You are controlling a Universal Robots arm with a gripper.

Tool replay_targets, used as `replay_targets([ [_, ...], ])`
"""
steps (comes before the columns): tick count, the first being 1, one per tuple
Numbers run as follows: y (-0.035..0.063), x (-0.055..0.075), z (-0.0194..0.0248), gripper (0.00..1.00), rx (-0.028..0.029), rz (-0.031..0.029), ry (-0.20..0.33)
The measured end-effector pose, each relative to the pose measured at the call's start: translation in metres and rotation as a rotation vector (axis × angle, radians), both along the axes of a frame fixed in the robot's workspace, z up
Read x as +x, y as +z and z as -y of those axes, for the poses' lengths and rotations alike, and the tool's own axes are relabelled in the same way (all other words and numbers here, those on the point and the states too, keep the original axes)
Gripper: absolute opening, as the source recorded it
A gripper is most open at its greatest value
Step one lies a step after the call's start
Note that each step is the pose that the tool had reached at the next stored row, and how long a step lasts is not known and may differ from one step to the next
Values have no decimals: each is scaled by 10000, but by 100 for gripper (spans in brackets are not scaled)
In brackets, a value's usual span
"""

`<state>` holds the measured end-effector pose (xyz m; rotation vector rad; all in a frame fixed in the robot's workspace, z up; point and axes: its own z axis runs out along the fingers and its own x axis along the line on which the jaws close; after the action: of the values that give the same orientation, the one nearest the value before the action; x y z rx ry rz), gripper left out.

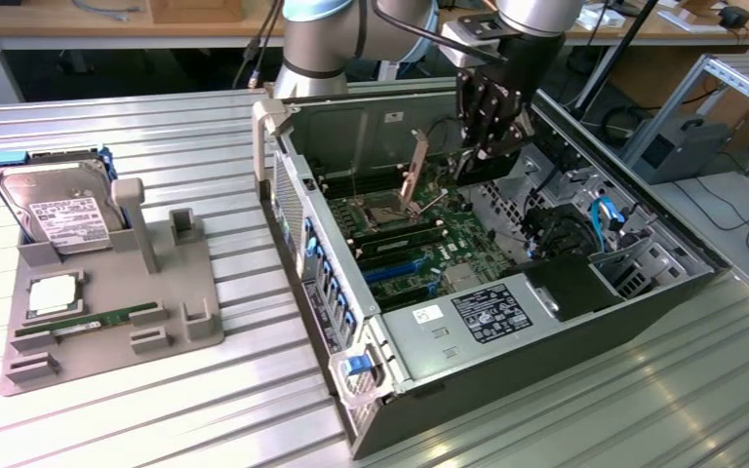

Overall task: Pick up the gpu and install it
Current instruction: 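Insert the gpu into the slot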

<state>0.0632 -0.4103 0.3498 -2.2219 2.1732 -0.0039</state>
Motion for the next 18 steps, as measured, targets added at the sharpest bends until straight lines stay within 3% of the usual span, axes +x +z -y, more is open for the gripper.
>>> replay_targets([
  [18, -40, -1, 39, 27, 0, 0, 0],
])
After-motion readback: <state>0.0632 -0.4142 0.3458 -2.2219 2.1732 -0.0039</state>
